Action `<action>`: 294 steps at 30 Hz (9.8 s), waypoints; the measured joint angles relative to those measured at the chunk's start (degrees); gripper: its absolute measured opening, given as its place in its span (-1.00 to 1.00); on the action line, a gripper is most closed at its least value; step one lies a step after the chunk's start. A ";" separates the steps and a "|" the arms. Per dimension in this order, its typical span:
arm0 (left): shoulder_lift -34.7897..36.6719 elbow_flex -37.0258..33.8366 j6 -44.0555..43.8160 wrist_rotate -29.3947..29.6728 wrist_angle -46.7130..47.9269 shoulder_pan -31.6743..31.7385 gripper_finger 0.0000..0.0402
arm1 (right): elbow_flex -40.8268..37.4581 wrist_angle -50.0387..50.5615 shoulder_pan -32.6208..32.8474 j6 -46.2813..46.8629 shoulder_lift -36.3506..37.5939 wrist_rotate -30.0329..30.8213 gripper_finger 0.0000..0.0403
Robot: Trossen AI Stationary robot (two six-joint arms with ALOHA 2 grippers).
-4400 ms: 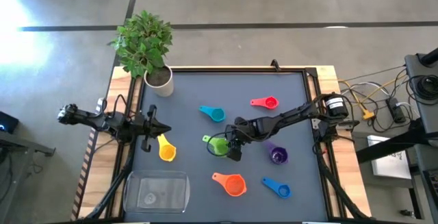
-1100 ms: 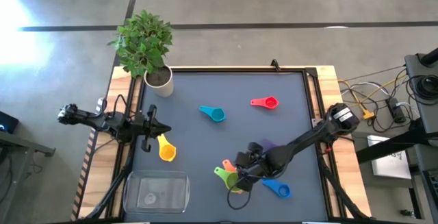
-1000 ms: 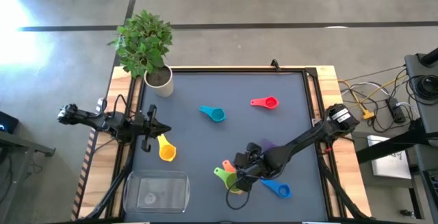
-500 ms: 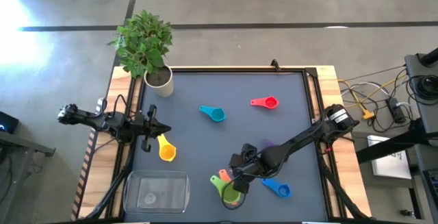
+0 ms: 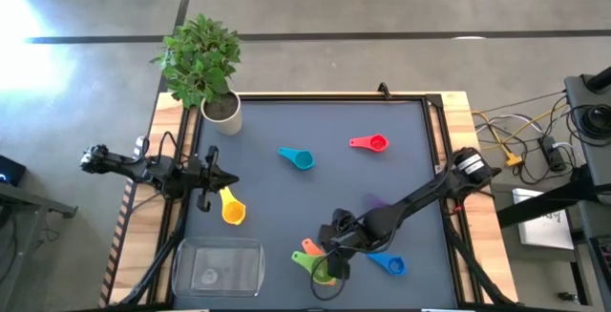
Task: Nest measuring cups in basket
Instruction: Stack the green measuring cup into the orange measuring cup, then stack the purple measuring cup into the green measuring cup
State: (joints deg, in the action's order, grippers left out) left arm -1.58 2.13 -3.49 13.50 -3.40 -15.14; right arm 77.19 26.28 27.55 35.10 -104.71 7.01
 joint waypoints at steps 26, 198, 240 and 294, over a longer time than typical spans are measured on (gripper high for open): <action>-0.15 0.00 -0.02 0.00 -0.01 0.01 -1.00 | 1.42 1.43 -0.76 -12.16 -2.57 -3.40 -0.90; -0.20 -0.01 0.00 0.00 0.00 0.02 -1.00 | 10.51 18.41 -16.93 -19.41 1.24 -5.76 -0.28; -0.20 0.00 0.00 0.00 0.02 0.00 -1.00 | 10.29 16.68 -14.08 -24.48 0.56 -3.91 0.99; -0.20 0.00 -0.01 0.00 0.02 0.01 -1.00 | 14.43 30.36 -15.02 -8.78 -5.98 -1.21 0.92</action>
State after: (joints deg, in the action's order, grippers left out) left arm -1.78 2.13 -3.49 13.50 -3.38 -15.13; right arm 91.61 56.65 12.53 26.32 -110.69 5.80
